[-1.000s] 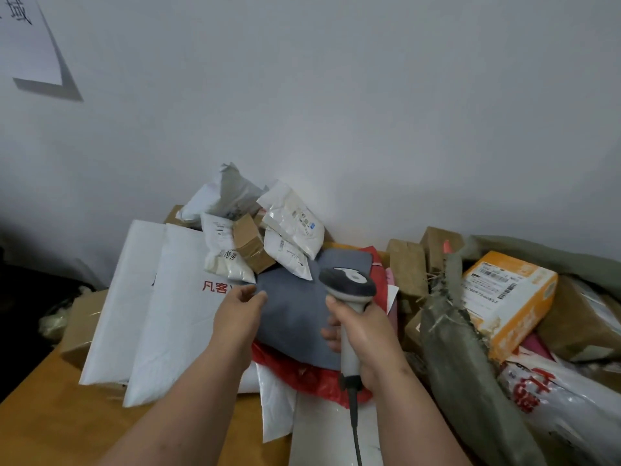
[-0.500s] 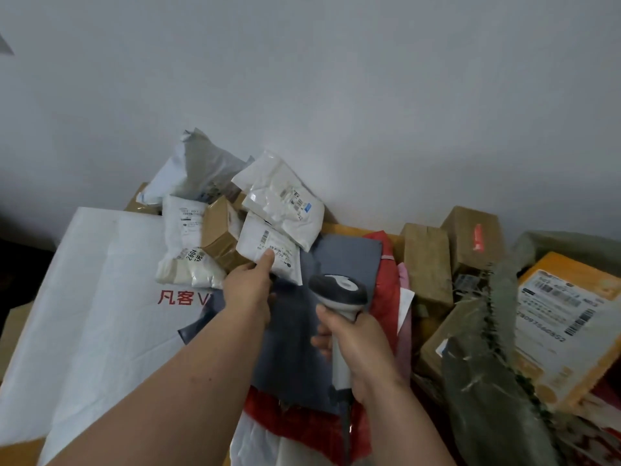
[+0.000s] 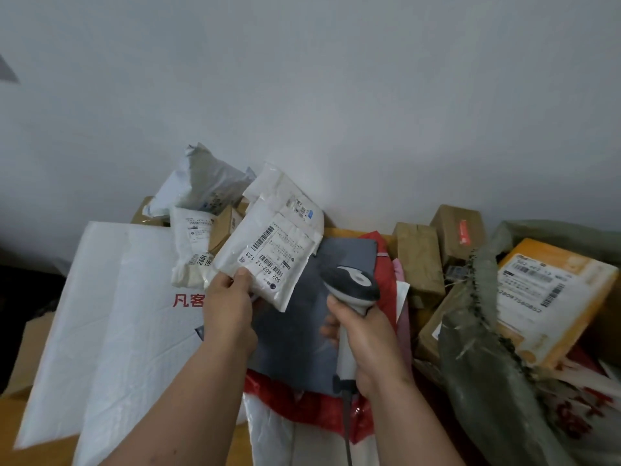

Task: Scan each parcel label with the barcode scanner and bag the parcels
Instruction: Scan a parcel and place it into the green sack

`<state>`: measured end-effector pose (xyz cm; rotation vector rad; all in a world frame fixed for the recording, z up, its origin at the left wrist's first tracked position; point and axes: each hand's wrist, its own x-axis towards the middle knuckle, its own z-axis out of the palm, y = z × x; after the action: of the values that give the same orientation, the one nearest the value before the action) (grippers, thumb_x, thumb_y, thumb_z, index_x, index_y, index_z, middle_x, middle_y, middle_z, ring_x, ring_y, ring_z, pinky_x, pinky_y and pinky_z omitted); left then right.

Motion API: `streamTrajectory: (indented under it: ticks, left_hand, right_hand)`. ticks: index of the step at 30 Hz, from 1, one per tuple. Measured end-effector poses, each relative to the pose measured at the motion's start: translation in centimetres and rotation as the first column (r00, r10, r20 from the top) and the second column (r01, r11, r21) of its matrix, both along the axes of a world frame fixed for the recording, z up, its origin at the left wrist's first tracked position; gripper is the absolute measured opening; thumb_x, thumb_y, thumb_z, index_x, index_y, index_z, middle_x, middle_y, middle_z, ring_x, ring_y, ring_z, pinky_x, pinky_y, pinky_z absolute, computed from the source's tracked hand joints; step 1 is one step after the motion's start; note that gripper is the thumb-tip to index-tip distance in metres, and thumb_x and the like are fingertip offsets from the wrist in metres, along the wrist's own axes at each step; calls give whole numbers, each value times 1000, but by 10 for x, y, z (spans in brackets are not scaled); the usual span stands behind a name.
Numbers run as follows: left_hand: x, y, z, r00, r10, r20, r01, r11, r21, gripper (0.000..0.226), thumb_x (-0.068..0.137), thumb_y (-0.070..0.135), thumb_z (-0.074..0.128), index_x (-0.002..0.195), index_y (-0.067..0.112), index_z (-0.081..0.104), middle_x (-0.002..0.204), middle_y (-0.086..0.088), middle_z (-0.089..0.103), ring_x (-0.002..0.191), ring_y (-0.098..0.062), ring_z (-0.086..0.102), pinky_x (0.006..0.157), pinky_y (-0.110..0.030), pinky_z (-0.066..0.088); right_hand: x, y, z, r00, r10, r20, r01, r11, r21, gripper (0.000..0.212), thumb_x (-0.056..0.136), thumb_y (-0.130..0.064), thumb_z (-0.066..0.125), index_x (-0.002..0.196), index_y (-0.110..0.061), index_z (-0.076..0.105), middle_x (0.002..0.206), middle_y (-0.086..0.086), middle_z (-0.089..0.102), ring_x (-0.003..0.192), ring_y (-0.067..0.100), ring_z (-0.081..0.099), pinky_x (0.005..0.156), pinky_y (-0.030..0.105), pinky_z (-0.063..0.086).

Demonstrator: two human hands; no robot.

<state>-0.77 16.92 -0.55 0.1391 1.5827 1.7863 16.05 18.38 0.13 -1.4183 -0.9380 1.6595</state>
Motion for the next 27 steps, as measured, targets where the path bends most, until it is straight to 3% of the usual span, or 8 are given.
streamTrajectory:
  ticks: [4, 7, 10, 12, 18, 23, 27]
  left_hand:
    - [-2, -34, 15, 994, -27, 108, 19, 997, 80, 10, 99, 13, 59, 92, 14, 67, 107, -12, 74, 98, -28, 71, 86, -45, 58]
    - [-4, -62, 26, 979, -52, 197, 23, 989, 147, 9, 99, 11, 59, 93, 13, 66, 111, -14, 72, 98, -27, 69, 82, -41, 57]
    - [-5, -91, 37, 959, -48, 281, -7, 982, 191, 8, 98, 7, 58, 98, 9, 65, 113, -15, 72, 105, -30, 69, 92, -47, 55]
    - [-6, -109, 44, 953, -32, 301, -25, 983, 184, 6, 97, 5, 59, 98, 8, 65, 111, -16, 72, 104, -31, 69, 90, -46, 56]
    - [-5, -149, 61, 940, -45, 339, -37, 972, 233, 7, 97, 3, 59, 101, 7, 62, 110, -15, 72, 103, -30, 70, 85, -43, 57]
    - [-4, -174, 69, 930, -71, 360, -35, 960, 279, 10, 97, 2, 58, 105, 6, 62, 109, -15, 73, 102, -31, 71, 81, -43, 59]
    - [-1, -190, 75, 927, -92, 363, -26, 951, 307, 10, 97, 2, 57, 105, 6, 62, 110, -16, 72, 104, -32, 70, 89, -45, 57]
  right_hand:
    - [-2, -29, 26, 993, -23, -119, 22, 1000, -7, 10, 91, -18, 72, 96, -10, 72, 70, 7, 69, 57, 16, 68, 55, 30, 52]
    - [-7, -57, 44, 971, 36, -236, -45, 998, -33, 17, 90, -20, 71, 99, -6, 69, 67, 8, 68, 57, 19, 69, 49, 26, 53]
    - [-12, -87, 61, 946, 127, -297, -141, 990, -28, 38, 74, -29, 77, 102, -5, 70, 72, 12, 69, 63, 24, 71, 52, 29, 55]
    - [-14, -106, 70, 942, 174, -288, -184, 983, -5, 45, 65, -35, 79, 97, -5, 72, 75, 14, 70, 66, 25, 72, 55, 31, 56]
    - [-12, -154, 92, 937, 231, -263, -231, 972, 34, 23, 88, -25, 70, 93, -2, 66, 73, 17, 70, 63, 26, 71, 52, 29, 55]
    - [-10, -187, 102, 936, 272, -221, -259, 962, 90, 23, 91, -24, 66, 95, -2, 65, 73, 16, 69, 61, 24, 70, 54, 29, 55]
    - [-8, -204, 108, 937, 268, -224, -251, 962, 105, 23, 89, -24, 68, 95, -2, 66, 73, 17, 68, 62, 25, 69, 56, 30, 54]
